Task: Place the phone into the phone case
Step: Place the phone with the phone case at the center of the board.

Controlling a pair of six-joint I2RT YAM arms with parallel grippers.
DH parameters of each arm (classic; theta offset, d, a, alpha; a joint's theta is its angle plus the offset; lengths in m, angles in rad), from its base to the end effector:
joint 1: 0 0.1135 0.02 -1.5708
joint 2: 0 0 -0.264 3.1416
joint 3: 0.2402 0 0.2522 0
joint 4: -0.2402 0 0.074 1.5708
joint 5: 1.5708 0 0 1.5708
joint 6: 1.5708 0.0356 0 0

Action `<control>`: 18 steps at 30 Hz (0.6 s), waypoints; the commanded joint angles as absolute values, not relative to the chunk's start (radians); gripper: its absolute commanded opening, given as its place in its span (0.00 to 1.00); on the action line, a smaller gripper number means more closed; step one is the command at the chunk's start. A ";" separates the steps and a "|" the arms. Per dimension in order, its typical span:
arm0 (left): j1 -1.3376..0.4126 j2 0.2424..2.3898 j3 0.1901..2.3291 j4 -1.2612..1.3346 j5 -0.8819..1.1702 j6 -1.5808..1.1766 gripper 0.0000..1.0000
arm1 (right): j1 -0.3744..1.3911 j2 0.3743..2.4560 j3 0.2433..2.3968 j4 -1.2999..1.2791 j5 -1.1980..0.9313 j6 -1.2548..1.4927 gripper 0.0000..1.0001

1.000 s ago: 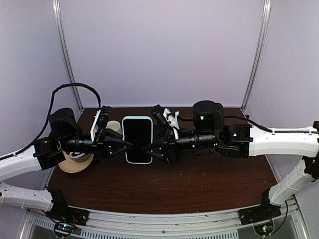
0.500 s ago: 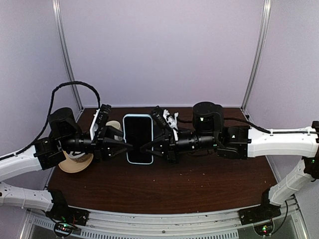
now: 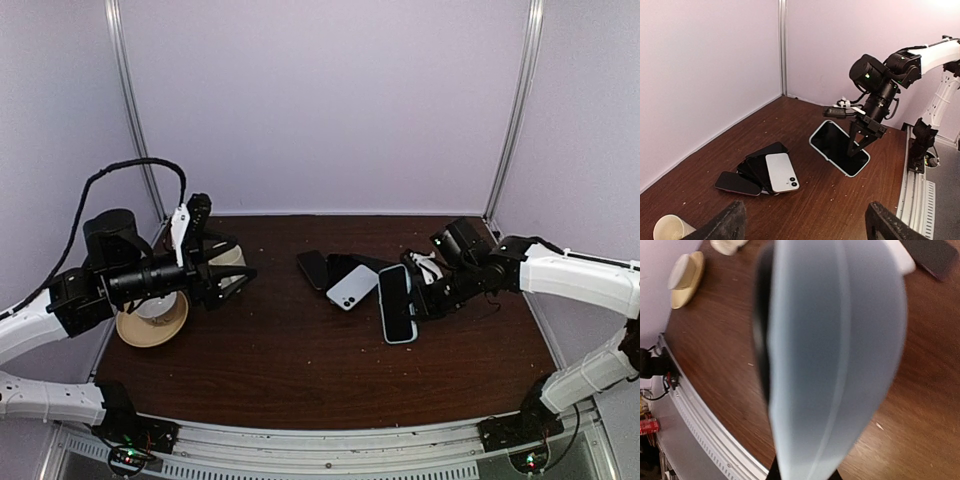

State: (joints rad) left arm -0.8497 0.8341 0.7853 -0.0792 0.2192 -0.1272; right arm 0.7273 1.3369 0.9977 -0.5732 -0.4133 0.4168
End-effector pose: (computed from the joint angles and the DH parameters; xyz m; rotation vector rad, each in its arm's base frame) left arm 0.1250 -0.1539 0.3431 0.7873 1.5982 -0.9042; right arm 0.1959 0.1935 0.2611 -0.5961 2.5836 0.9553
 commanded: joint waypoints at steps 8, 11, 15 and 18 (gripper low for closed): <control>-0.845 0.859 0.822 -0.135 0.112 -0.107 0.86 | 0.487 1.381 0.836 -0.621 -0.503 0.456 0.00; -0.845 0.860 0.824 -0.142 0.104 -0.104 0.86 | 0.453 1.439 0.865 -0.677 -0.489 0.427 0.00; -0.845 0.861 0.826 -0.149 0.087 -0.103 0.86 | 0.413 1.484 0.892 -0.727 -0.426 0.410 0.20; -0.845 0.857 0.825 -0.149 0.088 -0.094 0.86 | 0.406 1.502 0.914 -0.765 -0.316 0.401 0.35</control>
